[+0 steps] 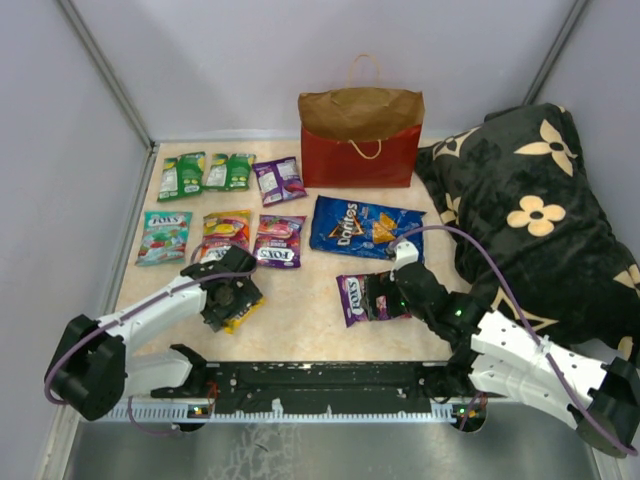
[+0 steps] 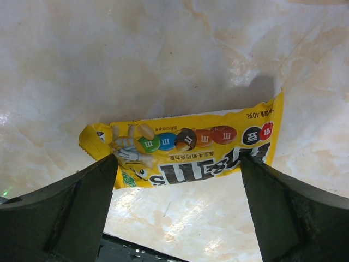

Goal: Take the snacks out of the paper bag

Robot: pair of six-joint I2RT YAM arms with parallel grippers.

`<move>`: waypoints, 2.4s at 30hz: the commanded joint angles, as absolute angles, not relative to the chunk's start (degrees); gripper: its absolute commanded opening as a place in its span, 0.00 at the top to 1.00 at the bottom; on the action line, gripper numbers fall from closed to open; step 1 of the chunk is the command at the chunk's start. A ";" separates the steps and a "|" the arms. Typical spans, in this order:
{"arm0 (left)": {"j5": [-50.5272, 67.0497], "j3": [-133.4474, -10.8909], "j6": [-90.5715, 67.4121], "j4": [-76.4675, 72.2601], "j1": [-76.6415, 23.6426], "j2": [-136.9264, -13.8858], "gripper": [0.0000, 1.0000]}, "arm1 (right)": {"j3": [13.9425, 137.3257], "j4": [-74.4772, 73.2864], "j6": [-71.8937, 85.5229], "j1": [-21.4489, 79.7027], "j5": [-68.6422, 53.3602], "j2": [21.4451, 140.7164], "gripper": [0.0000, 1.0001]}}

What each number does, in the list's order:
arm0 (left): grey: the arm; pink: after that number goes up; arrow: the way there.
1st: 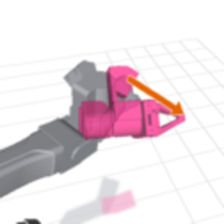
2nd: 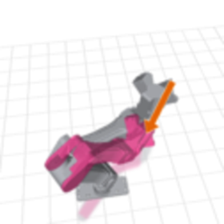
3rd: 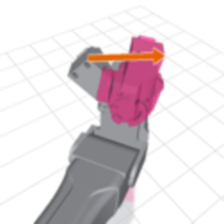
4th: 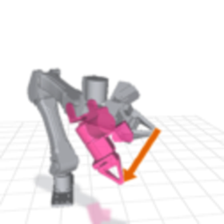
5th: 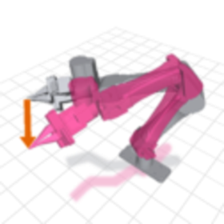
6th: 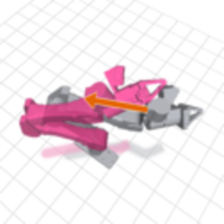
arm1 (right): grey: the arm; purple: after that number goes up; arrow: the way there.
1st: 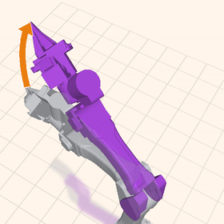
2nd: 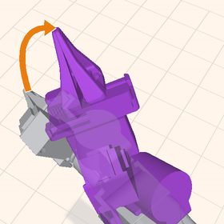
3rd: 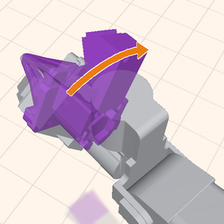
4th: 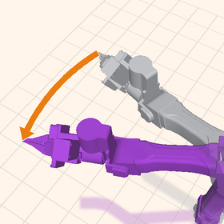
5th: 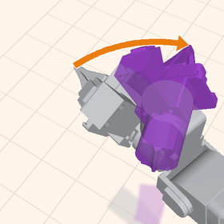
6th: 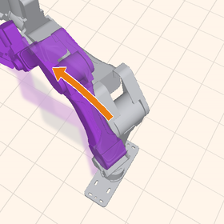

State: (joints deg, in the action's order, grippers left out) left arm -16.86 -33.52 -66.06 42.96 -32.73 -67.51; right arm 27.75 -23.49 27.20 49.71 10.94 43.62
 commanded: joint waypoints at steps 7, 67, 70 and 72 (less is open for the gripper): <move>-21.10 -28.26 -88.58 46.58 -32.57 -59.72 0.00 | 30.24 -23.04 32.56 50.66 16.38 49.82 0.01; -10.66 -21.69 -89.21 49.05 -16.77 -48.54 0.00 | 72.51 -10.70 55.97 69.87 15.88 111.74 0.01; -10.71 -21.82 -88.69 48.72 -16.79 -48.70 0.00 | 72.09 -10.58 57.52 69.88 16.91 111.25 0.01; -10.94 -21.93 -88.23 48.19 -16.77 -49.35 0.00 | 70.84 -10.85 58.48 69.90 18.28 110.38 0.01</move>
State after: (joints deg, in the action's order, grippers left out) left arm -9.80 -23.55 -88.12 42.41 -16.86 -48.25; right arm 71.02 -9.80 54.70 69.25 16.03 110.06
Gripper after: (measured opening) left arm 0.998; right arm 0.990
